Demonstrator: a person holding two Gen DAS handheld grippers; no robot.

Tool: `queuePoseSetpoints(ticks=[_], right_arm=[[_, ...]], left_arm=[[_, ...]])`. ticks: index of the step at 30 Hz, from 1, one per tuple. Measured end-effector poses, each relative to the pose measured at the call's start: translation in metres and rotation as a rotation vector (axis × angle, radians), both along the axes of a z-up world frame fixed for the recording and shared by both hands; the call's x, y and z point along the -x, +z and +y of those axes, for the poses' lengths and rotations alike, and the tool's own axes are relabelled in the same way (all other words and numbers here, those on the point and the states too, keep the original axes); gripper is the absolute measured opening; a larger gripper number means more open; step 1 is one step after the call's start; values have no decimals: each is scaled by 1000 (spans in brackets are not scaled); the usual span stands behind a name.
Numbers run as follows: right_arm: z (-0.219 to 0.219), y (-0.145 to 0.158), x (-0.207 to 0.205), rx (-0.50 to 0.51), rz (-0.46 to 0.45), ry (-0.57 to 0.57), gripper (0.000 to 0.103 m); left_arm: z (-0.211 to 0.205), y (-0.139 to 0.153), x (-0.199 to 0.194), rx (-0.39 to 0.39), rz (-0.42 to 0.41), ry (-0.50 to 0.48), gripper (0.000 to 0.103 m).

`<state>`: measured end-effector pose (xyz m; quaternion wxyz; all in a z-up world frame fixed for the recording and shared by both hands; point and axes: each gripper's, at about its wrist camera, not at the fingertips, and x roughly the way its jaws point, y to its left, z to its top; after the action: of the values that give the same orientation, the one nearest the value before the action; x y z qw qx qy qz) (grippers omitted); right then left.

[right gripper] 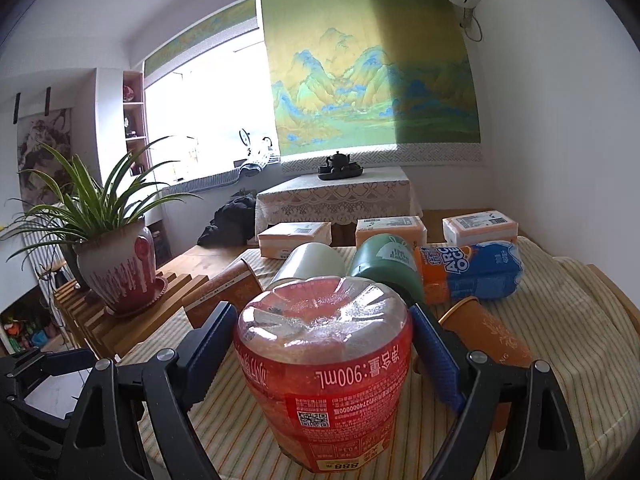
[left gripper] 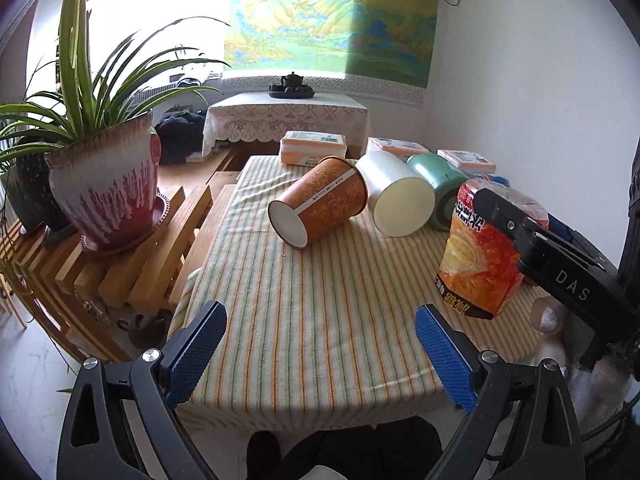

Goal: Flip cup upside down
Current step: 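Lower the red jar lid-up onto the table and open the right tool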

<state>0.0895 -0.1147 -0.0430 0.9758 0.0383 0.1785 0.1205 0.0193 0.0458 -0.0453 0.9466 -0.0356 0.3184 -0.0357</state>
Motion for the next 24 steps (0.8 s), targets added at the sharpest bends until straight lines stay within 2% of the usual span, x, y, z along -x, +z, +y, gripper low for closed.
queuePoseSetpoints(ticks=[14,19,24], right_arm=[[5,-4,8,43,17,29,85],[6,-4,10,46,34,39,93],[6,0,17,48,25,37,93]], left_arm=[[-2,1,-1,-1,1,-20,97],[-3,4,3,-4,-7,-22,97],[-2,6,8,1,-10,-15,97]])
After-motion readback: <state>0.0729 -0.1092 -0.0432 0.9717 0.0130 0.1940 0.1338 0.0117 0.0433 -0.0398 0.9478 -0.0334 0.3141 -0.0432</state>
